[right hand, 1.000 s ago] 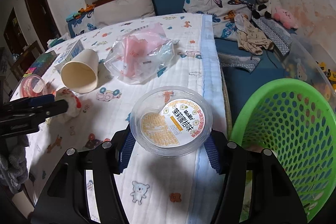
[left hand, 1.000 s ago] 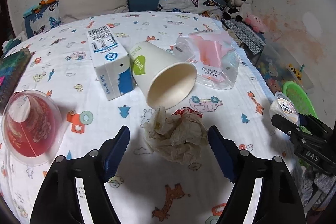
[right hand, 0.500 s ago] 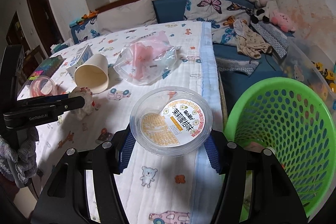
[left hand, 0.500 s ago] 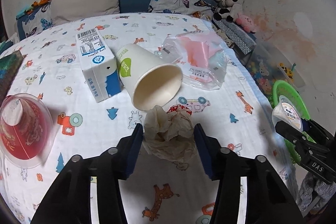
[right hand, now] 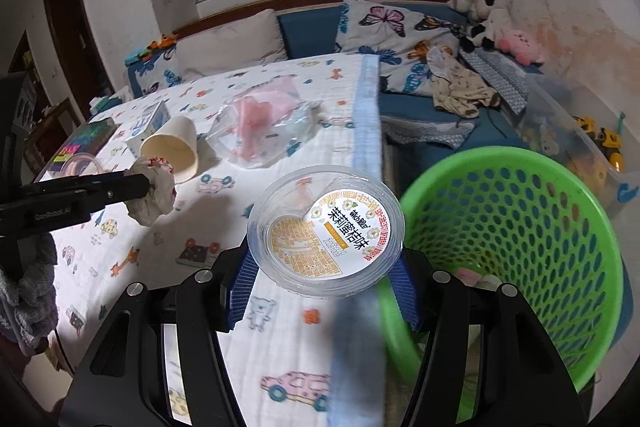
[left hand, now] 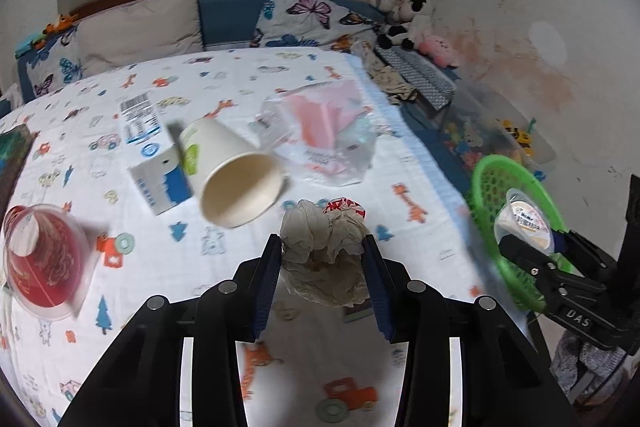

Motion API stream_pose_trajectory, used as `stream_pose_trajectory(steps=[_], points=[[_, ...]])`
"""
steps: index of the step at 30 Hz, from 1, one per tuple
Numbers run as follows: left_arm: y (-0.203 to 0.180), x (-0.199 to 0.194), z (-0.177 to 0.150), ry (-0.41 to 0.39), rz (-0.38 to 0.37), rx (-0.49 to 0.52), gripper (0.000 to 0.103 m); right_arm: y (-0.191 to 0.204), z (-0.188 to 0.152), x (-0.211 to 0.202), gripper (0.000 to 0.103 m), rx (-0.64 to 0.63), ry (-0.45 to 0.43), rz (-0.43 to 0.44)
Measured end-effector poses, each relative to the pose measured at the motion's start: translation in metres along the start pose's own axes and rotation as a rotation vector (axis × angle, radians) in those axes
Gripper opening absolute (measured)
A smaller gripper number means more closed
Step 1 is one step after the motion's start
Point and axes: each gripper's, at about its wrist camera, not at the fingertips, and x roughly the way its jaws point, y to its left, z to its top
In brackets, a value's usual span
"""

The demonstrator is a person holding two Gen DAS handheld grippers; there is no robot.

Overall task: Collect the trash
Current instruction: 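Drop the food tub into the basket with the right gripper while the left drops the tissue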

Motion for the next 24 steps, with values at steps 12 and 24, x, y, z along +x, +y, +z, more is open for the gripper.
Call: stream_pose_trajectory(steps=[12,24], points=[[-0.063,0.004,0.026,-0.009,-0.120,0.102,0.040,-0.060,-0.017,-0.022,0.060,0.104,-0.001,-0.125],[-0.137,0.032,0.037,0.047,-0.217,0.195,0.040,-0.114,-0.043,-0.037,0.061,0.211,0.022,-0.232]])
